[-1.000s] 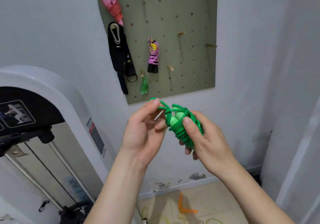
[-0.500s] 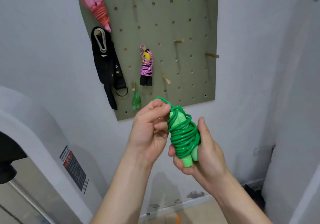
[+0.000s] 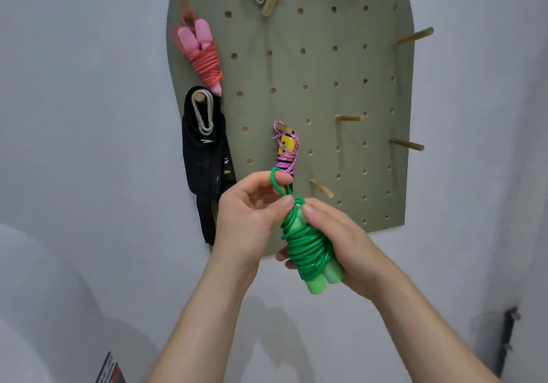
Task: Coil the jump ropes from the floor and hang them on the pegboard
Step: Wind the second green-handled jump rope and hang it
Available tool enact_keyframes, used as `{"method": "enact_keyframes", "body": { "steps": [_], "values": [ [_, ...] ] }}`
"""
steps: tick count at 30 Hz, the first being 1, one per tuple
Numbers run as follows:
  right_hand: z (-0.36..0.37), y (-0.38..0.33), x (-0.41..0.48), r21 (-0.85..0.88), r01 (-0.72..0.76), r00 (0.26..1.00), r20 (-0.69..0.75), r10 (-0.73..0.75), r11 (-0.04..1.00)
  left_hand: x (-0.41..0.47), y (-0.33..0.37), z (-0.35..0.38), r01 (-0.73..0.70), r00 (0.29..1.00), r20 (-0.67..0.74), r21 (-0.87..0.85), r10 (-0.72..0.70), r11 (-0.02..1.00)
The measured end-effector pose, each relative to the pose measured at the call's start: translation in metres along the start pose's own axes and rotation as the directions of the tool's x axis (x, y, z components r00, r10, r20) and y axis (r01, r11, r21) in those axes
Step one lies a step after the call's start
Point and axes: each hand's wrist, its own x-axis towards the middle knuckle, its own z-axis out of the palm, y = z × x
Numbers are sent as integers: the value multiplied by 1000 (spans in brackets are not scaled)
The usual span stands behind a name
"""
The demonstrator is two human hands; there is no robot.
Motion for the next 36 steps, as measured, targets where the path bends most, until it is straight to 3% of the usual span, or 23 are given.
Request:
{"method": "enact_keyframes", "body": {
  "steps": [2,5,12,18,24,32,36],
  "values": [
    [4,2,21,10,62,995,-81,-61,998,16,3,-2,-112,993,-28,140,117,984],
    [3,-4,51,-101,176,968,-164,-191,979,42,8,-1,-193,978,-34,211,204,958],
    [-27,-48,117,-297,364,903,-122,-413,883,111,14,13,-260,963,-27,195,270,946],
    [-58,-110,174,-326,493,832,-94,-547,807,184,38,38,-362,923,-42,236,382,902],
    [-74,-152,227,-276,568,800,-39,-599,776,241,61,55,-368,912,-119,190,393,910],
    [-72,-181,278,-134,592,789,-102,-605,795,289,79,63,-399,806,-271,407,526,822],
    [-68,-179,299,-111,589,794,-109,-598,801,306,73,58,-411,747,-223,585,626,699]
  ]
}}
